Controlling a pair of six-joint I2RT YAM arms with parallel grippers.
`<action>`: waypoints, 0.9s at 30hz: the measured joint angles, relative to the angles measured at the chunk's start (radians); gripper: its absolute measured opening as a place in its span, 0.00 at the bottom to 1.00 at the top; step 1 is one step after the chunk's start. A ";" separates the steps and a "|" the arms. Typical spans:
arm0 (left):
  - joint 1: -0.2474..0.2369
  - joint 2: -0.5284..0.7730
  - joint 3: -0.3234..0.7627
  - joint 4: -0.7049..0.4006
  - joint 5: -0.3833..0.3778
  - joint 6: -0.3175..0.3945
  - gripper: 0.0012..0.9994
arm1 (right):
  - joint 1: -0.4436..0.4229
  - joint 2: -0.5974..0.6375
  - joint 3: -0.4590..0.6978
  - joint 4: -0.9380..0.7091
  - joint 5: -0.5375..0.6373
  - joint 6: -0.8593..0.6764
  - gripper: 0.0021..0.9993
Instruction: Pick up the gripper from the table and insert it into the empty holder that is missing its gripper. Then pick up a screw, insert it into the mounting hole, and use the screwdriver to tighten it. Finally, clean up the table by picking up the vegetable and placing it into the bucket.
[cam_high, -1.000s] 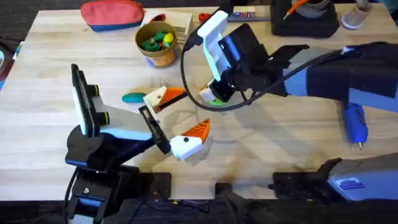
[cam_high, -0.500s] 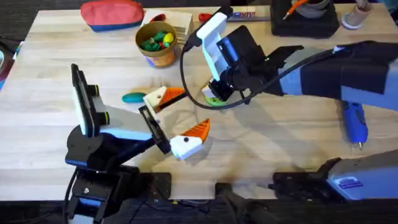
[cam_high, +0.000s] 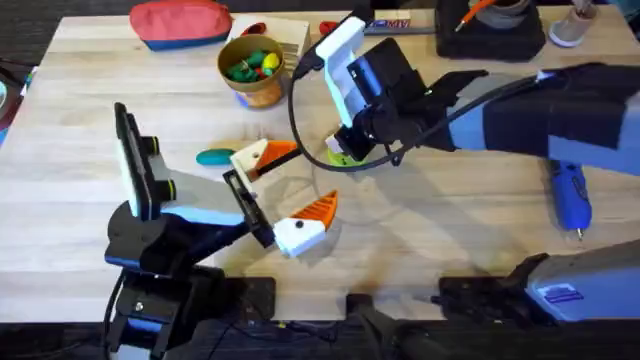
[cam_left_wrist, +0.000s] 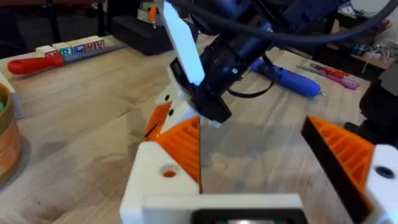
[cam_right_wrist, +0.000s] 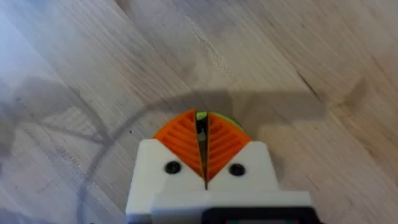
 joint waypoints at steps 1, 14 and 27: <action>0.000 0.000 0.000 0.000 0.000 0.000 0.99 | 0.000 0.000 0.010 -0.013 0.000 0.000 0.00; 0.000 0.000 0.000 0.000 0.000 0.000 0.99 | 0.000 -0.139 0.229 -0.352 0.000 0.003 0.00; 0.000 0.000 0.000 0.000 0.000 0.003 0.99 | 0.019 -0.336 0.334 -0.412 -0.162 0.164 0.00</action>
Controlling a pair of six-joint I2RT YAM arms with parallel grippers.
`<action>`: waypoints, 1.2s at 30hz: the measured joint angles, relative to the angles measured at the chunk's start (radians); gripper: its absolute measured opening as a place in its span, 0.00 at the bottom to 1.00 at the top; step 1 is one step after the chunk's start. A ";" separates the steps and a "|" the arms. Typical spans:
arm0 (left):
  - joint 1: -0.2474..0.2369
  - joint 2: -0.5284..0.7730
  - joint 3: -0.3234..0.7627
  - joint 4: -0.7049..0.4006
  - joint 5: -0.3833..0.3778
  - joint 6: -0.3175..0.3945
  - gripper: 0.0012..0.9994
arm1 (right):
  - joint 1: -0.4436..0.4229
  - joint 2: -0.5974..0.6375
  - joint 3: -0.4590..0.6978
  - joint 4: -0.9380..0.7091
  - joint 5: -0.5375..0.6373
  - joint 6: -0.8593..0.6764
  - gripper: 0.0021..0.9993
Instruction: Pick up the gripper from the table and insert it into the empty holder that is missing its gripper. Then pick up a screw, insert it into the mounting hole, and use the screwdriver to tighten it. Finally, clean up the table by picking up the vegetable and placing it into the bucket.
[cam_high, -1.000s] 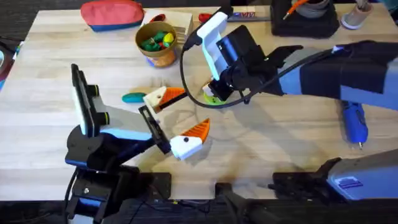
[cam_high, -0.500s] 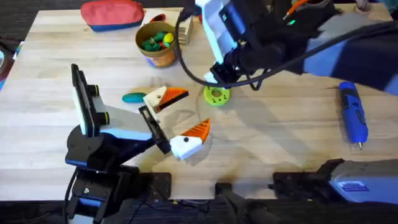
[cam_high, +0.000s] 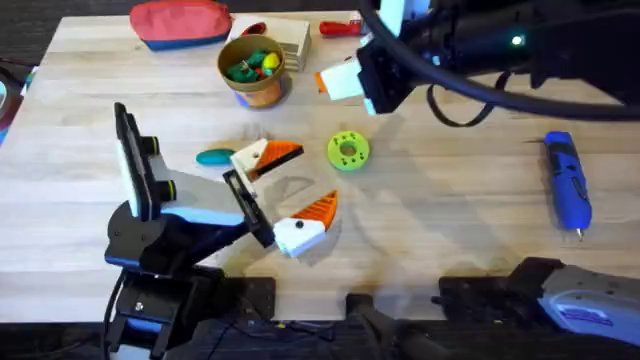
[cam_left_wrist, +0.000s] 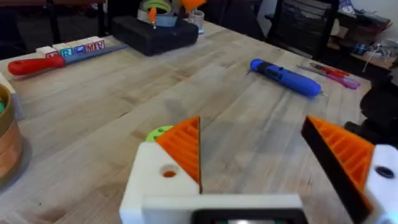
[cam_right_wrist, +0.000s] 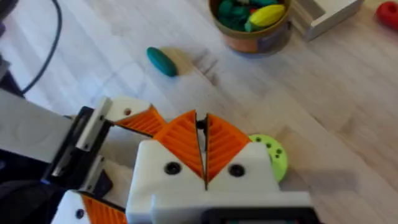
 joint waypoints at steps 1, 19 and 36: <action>0.000 0.000 0.000 0.000 0.000 0.003 0.99 | 0.009 0.002 0.000 -0.002 -0.019 0.022 0.00; 0.000 0.000 0.000 -0.001 0.016 0.078 0.99 | 0.204 0.110 0.026 0.043 -0.090 0.121 0.00; 0.000 0.000 0.000 -0.001 0.016 0.079 0.99 | 0.223 0.159 0.026 0.085 -0.091 0.124 0.00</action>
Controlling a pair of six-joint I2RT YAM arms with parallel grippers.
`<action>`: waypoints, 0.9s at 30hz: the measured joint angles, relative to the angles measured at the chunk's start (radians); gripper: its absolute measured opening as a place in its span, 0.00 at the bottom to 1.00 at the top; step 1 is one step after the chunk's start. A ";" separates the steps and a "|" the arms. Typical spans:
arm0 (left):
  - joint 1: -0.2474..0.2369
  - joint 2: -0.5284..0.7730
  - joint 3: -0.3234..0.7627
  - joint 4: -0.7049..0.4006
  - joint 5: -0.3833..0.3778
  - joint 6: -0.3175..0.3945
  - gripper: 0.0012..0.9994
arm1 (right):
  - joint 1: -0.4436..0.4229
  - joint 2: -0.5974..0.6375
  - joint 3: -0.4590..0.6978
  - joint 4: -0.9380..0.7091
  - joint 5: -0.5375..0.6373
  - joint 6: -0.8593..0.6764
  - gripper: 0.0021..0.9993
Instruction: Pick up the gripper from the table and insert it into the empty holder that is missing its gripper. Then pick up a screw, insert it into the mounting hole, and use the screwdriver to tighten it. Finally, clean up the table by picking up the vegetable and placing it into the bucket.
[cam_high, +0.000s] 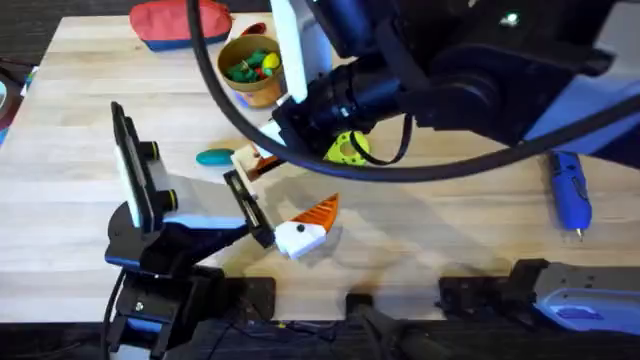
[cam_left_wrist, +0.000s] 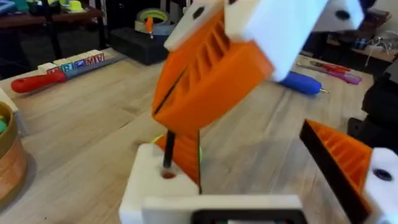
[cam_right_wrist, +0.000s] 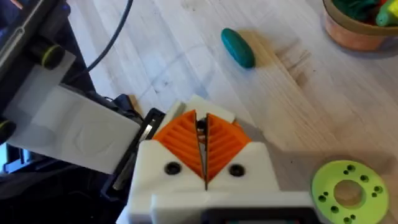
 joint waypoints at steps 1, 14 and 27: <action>0.000 0.000 0.000 0.000 0.000 0.000 0.99 | 0.002 0.003 0.000 0.000 0.000 0.000 0.00; 0.000 0.000 0.000 -0.001 0.000 -0.001 0.99 | 0.015 0.029 0.001 0.000 -0.003 0.000 0.00; 0.000 0.000 0.000 -0.002 0.016 -0.005 0.99 | 0.019 0.062 0.016 -0.006 -0.002 0.000 0.00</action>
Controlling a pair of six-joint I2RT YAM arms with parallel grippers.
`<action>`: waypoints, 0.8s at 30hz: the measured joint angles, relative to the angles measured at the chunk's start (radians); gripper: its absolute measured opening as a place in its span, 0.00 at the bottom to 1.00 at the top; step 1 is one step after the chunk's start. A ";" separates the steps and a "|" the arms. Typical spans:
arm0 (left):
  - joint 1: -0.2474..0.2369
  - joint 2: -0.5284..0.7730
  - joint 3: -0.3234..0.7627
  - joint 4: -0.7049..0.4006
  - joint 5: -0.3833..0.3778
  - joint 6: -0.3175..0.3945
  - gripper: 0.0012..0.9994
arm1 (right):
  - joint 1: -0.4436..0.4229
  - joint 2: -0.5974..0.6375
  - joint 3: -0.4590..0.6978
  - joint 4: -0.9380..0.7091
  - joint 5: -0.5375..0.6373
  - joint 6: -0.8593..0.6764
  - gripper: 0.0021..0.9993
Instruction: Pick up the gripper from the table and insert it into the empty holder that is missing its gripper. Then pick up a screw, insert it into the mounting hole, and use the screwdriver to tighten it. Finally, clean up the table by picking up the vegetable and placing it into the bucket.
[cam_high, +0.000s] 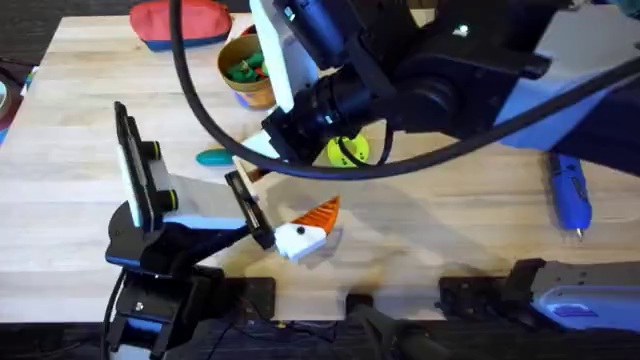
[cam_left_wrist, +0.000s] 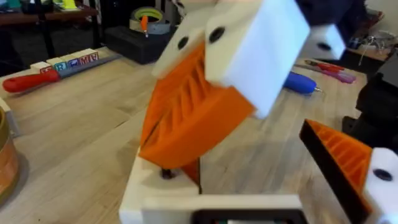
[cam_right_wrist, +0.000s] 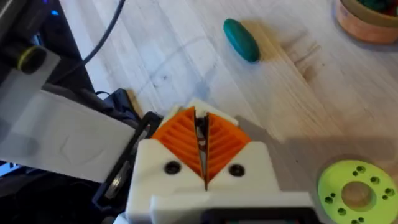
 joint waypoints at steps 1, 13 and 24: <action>0.000 0.000 0.000 0.000 0.000 0.000 0.99 | 0.000 0.000 0.000 -0.007 0.001 0.000 0.00; 0.000 0.000 0.000 0.000 -0.001 0.001 0.99 | 0.002 0.000 0.002 -0.017 0.026 0.000 0.00; 0.000 0.000 0.000 0.000 0.000 0.001 0.99 | 0.003 0.000 0.013 -0.042 0.058 -0.008 0.00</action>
